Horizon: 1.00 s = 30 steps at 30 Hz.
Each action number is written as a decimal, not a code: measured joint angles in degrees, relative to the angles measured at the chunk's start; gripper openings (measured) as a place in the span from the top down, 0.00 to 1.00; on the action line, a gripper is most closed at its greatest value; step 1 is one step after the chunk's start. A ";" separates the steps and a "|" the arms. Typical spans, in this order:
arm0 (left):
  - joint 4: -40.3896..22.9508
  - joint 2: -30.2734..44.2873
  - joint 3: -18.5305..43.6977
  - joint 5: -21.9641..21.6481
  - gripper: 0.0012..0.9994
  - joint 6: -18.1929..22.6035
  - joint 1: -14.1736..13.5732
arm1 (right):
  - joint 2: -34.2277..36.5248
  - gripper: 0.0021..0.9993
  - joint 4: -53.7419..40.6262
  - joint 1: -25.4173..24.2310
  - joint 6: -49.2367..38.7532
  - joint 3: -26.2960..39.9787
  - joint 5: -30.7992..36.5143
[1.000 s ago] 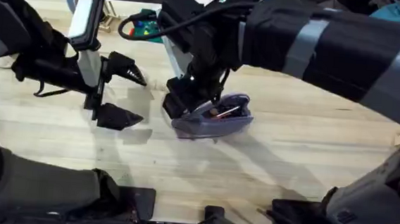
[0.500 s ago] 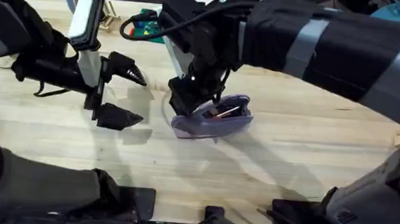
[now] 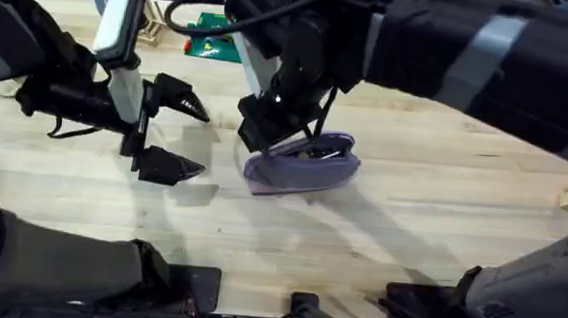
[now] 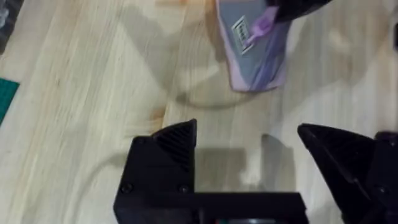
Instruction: Unzip the bag, pick up the pens from the table one at a time and place them inside, then zip the bag closed.
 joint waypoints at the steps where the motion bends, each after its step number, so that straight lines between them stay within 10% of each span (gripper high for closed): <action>1: -0.68 -0.01 0.00 0.59 0.01 0.00 0.00 | -0.24 0.97 0.20 0.00 0.00 0.00 0.47; 14: -2.05 1.93 -1.23 6.33 0.01 -0.40 -0.11 | -0.38 0.97 2.85 0.02 0.04 0.00 2.97; 23: 4.37 13.85 -2.23 10.27 0.01 -2.81 -13.15 | -0.38 0.97 2.79 0.00 0.04 0.00 2.97; 30: 7.21 14.59 -2.32 13.06 0.14 -9.14 -16.62 | -0.38 0.97 2.73 0.01 0.04 0.00 3.19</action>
